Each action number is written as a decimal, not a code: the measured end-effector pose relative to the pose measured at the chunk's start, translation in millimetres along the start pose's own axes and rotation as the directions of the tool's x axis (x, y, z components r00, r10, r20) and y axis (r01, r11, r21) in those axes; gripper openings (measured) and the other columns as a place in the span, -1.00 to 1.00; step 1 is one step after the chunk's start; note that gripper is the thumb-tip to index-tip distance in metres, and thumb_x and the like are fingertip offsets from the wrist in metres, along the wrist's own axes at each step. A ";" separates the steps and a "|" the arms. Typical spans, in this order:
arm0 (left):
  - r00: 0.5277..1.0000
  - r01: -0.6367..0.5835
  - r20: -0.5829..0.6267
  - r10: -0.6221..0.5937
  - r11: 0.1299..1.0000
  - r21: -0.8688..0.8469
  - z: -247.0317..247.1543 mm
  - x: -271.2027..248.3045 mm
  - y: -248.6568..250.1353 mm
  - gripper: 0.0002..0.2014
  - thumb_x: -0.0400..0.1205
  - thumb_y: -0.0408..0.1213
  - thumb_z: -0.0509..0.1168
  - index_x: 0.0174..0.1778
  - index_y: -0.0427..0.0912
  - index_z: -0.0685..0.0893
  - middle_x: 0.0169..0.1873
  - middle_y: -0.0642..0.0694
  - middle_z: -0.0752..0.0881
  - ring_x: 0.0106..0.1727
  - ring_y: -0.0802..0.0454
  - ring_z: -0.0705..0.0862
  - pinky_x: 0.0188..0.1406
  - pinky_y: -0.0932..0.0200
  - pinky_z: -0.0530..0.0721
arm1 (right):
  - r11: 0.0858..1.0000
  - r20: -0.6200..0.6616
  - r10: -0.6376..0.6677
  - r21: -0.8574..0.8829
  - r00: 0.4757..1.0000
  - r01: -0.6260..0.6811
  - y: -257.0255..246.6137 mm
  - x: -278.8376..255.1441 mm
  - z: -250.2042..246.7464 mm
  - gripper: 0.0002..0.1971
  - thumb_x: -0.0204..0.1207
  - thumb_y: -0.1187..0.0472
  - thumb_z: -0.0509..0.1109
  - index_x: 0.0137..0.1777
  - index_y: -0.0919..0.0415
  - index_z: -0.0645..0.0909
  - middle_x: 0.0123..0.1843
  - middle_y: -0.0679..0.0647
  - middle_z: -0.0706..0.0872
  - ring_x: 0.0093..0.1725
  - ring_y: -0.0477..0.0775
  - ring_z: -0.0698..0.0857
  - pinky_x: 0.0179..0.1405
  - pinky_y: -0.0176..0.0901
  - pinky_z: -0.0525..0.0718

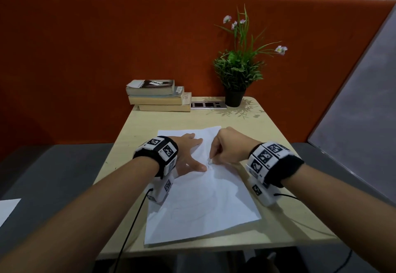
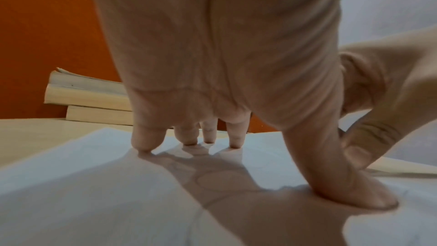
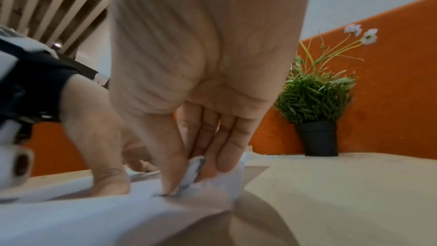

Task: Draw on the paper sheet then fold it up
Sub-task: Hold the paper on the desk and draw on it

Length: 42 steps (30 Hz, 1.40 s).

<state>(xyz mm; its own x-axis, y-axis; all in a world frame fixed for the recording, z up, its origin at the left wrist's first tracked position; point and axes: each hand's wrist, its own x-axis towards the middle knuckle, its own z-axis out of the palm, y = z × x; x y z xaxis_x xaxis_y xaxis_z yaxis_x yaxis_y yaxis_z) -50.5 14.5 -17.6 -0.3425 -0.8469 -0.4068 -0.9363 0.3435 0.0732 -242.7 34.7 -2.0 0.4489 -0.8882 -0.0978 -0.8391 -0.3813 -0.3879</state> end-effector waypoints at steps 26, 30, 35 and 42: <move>0.994 -0.097 0.043 0.096 0.995 0.021 22.1 -35.0 15.9 0.25 0.24 0.67 0.25 0.74 0.35 -0.25 0.73 0.21 -0.38 0.78 0.14 -0.15 0.71 -0.11 0.11 | 0.997 0.141 -0.072 0.045 0.987 0.066 -2.4 -44.4 8.9 -0.90 0.46 0.14 0.64 -0.05 0.05 0.91 -0.15 -0.15 0.90 -0.16 -0.23 0.80 -0.10 -0.33 0.77; 0.995 -0.088 0.051 0.088 0.996 0.008 21.7 -34.9 15.4 0.31 0.15 0.69 0.29 0.72 0.38 -0.28 0.72 0.24 -0.40 0.78 0.14 -0.19 0.72 -0.15 0.09 | 0.999 0.069 -0.043 0.024 0.997 0.042 0.6 -30.3 3.8 -0.91 0.44 0.14 0.65 -0.08 0.07 0.91 -0.20 -0.16 0.88 -0.21 -0.25 0.77 -0.16 -0.40 0.71; 0.996 -0.086 0.027 0.086 0.996 0.003 20.2 -35.6 15.5 0.29 0.20 0.66 0.35 0.74 0.37 -0.21 0.74 0.22 -0.35 0.78 0.09 -0.10 0.72 -0.10 0.10 | 0.999 -0.091 0.044 -0.019 0.995 -0.045 5.7 -5.5 7.5 -0.86 0.44 0.35 0.53 -0.09 0.17 0.90 -0.24 -0.10 0.81 -0.26 -0.22 0.71 -0.15 -0.26 0.72; 0.995 -0.090 0.044 0.091 0.996 -0.024 22.5 -30.3 13.1 0.33 0.15 0.69 0.35 0.74 0.36 -0.21 0.76 0.11 -0.34 0.78 0.05 -0.25 0.71 -0.17 -0.02 | 0.995 0.185 -0.077 0.069 0.980 0.065 -2.8 -53.9 6.9 -0.88 0.41 0.13 0.66 -0.06 0.04 0.92 -0.13 -0.17 0.90 -0.13 -0.21 0.80 -0.04 -0.27 0.79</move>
<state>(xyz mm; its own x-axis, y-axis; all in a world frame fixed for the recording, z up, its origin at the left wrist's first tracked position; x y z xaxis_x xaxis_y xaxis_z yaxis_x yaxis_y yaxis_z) -50.6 53.8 -24.8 -0.4223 -0.7935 -0.4383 -0.9034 0.4084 0.1309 -262.4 85.4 -2.0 0.5613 -0.7934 -0.2356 -0.7849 -0.4200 -0.4555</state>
